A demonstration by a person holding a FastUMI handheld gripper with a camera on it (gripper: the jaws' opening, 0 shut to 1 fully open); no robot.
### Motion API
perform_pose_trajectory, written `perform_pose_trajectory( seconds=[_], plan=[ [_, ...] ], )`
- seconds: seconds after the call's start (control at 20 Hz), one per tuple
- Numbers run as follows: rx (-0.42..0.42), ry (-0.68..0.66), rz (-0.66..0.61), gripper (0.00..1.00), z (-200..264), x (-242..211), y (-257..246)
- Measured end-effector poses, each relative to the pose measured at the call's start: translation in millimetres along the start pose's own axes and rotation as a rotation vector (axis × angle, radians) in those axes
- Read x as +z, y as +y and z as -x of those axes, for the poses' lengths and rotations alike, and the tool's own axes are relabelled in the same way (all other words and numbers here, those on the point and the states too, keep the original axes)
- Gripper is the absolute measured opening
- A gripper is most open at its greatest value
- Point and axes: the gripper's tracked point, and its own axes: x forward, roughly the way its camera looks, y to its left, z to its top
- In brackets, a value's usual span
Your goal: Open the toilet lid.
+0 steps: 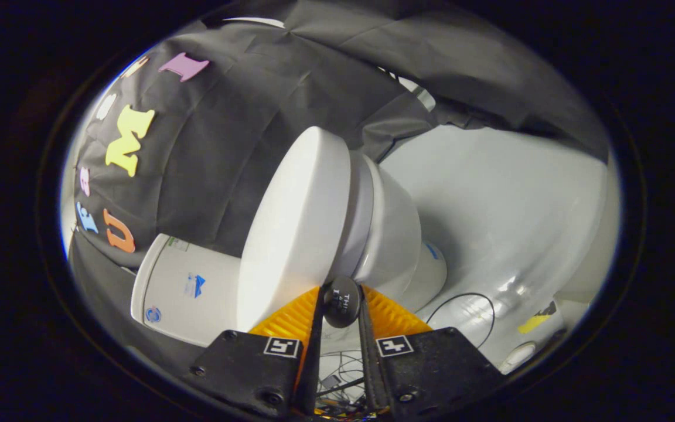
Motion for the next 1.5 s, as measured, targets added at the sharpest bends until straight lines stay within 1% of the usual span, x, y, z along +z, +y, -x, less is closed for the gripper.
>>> perform_pose_trajectory(
  seconds=[0.1,0.2,0.35,0.4,0.55,0.65,0.7,0.8,0.85,1.05,1.3,1.4,1.5],
  plan=[
    [0.016,0.000,-0.024,0.30,1.0,1.3,1.3],
    [0.024,-0.004,-0.053,0.22,1.8,3.4,1.2],
    [0.016,0.004,-0.118,0.17,1.3,2.5,3.8],
    [-0.005,0.004,-0.131,0.16,2.3,2.6,4.9],
    [-0.056,-0.019,-0.066,0.16,1.8,2.4,6.0],
    [-0.051,-0.028,-0.075,0.16,2.6,5.3,7.9],
    [-0.032,-0.032,-0.100,0.16,3.4,7.2,11.1],
    [-0.013,-0.023,-0.135,0.11,4.8,8.2,13.2],
    [-0.015,-0.022,-0.139,0.11,6.2,6.9,12.1],
    [-0.020,-0.039,-0.083,0.11,11.9,8.4,21.5],
    [0.012,-0.059,-0.080,0.11,21.4,13.4,37.5],
    [0.003,-0.068,-0.080,0.11,22.8,13.9,40.6],
    [-0.014,-0.070,-0.055,0.11,23.2,12.7,43.8]
  ],
)
